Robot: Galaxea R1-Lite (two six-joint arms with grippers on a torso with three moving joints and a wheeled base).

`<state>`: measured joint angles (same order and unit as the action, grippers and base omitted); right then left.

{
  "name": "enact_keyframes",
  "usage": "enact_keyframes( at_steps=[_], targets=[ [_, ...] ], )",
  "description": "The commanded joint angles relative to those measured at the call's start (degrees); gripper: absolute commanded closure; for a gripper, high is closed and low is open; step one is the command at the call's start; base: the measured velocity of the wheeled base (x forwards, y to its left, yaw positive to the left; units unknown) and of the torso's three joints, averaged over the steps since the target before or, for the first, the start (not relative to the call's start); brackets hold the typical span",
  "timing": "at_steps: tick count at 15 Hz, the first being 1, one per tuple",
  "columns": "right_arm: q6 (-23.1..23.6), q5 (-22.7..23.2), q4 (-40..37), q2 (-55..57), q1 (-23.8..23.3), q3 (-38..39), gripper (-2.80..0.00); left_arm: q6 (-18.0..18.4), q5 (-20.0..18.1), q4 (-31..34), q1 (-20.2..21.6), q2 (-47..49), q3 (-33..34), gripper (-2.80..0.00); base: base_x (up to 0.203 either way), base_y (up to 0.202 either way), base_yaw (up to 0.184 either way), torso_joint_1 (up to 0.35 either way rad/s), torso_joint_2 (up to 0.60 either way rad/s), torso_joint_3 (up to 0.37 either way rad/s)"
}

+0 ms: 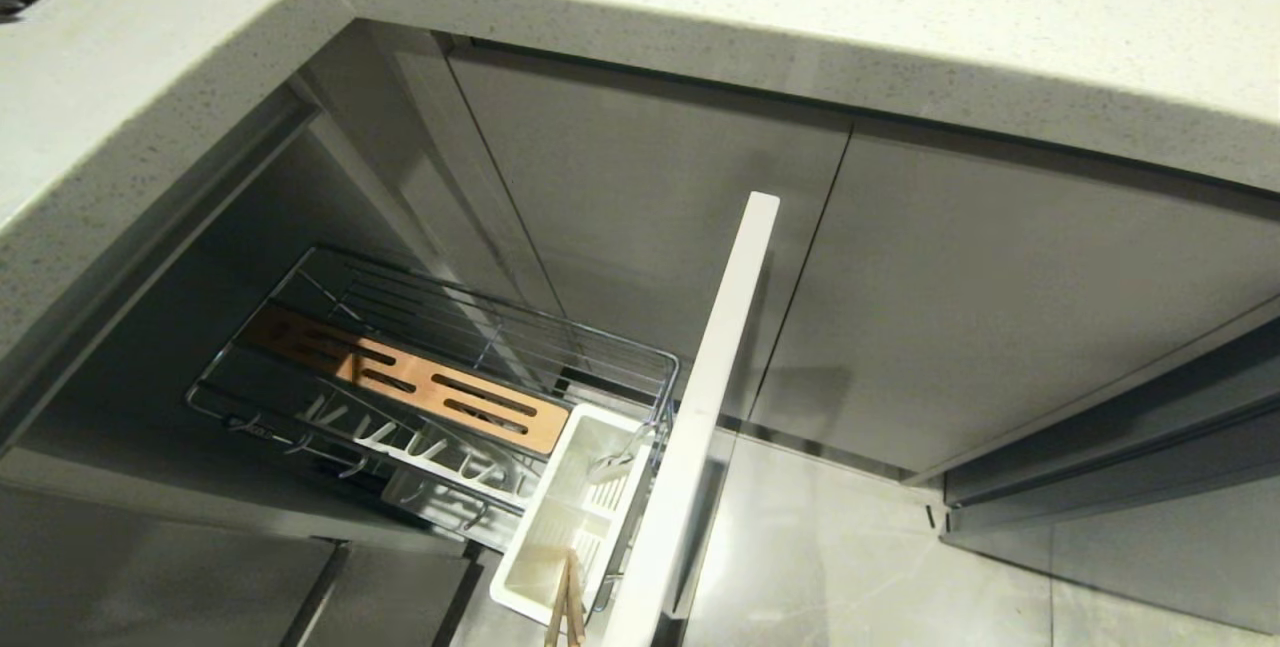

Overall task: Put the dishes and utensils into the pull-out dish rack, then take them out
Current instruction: Take the fork out of the cupboard

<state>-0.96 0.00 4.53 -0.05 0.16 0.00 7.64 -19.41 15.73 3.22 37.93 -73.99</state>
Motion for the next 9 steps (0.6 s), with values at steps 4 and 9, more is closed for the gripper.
enact_keyframes(
  at_steps=[4,9],
  targets=[
    [0.00,0.00,0.04,0.05,0.02,1.50,0.00,12.58,-2.20,-1.14,17.99,-2.53,5.72,0.00,0.000,0.000,0.000,0.000,0.00,0.000],
    [0.00,0.00,0.04,0.05,0.02,1.50,0.00,16.85,-2.13,-15.02,27.22,-1.99,15.14,0.00,0.000,0.000,0.000,0.000,0.00,0.000]
  ],
)
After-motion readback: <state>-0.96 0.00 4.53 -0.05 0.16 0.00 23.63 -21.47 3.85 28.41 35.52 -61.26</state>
